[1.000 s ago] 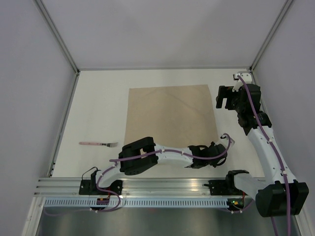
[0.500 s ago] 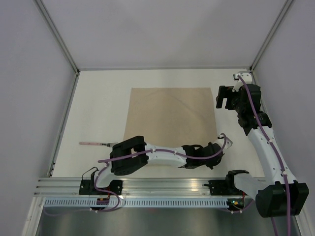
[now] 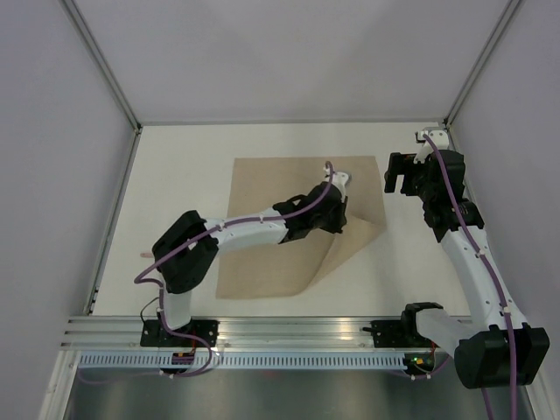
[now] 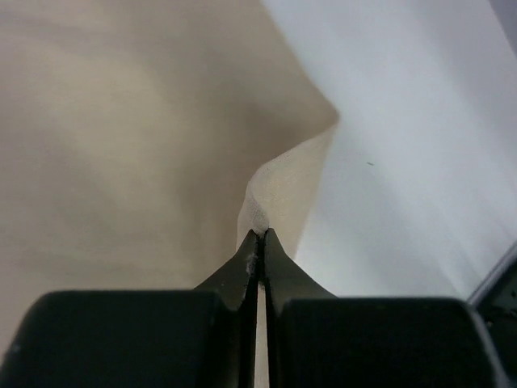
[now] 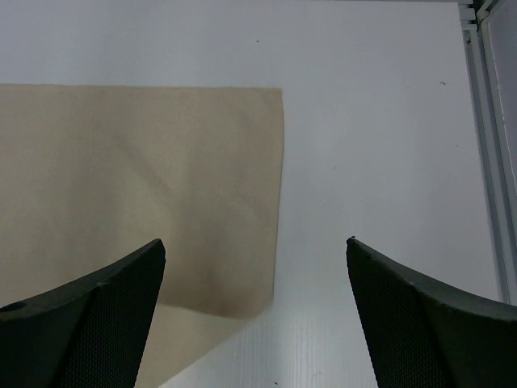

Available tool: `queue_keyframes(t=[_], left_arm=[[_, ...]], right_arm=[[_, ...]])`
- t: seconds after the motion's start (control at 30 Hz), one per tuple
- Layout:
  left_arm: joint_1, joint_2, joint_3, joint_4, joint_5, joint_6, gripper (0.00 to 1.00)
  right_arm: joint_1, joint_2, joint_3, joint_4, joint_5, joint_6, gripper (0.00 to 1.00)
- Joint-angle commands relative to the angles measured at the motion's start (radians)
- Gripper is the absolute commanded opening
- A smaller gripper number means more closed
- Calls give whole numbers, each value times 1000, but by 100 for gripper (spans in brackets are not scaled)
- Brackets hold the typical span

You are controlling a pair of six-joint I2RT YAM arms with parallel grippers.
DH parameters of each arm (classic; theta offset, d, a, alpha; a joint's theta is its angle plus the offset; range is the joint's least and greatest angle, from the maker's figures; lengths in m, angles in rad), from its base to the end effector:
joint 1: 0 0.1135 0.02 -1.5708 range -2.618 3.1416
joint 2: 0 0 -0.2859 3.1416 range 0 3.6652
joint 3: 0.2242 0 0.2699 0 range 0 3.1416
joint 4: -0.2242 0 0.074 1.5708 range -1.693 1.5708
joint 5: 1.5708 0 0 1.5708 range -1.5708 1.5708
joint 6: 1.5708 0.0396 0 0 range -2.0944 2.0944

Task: Fold the napkin, place the utensils inside, and roll it up
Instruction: Fold the napkin

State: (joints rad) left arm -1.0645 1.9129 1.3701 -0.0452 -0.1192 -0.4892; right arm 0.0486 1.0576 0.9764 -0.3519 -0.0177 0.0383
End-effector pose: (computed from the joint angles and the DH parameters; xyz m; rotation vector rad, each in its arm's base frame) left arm 0.2303 -0.4057 0.2354 0.5707 2.1829 -0.7501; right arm 0.2496 0.0128 0.3534 -0.0216 2.0045 0.0734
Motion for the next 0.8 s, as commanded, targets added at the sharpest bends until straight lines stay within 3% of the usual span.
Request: queue_keyframes(t=[0.0,0.3,0.77], left_arm=[[92,-83,-58,-8,96,-81,2],[380,-123,-54,-93,228,-75,2],[662,-84,-8,-153,314,-20,2]], right_arm=[[-3,-24,-4,4,21,11,98],[-3,-27,-5,2,21,9,98],[-1,-24,-10,2,-8,9,98]])
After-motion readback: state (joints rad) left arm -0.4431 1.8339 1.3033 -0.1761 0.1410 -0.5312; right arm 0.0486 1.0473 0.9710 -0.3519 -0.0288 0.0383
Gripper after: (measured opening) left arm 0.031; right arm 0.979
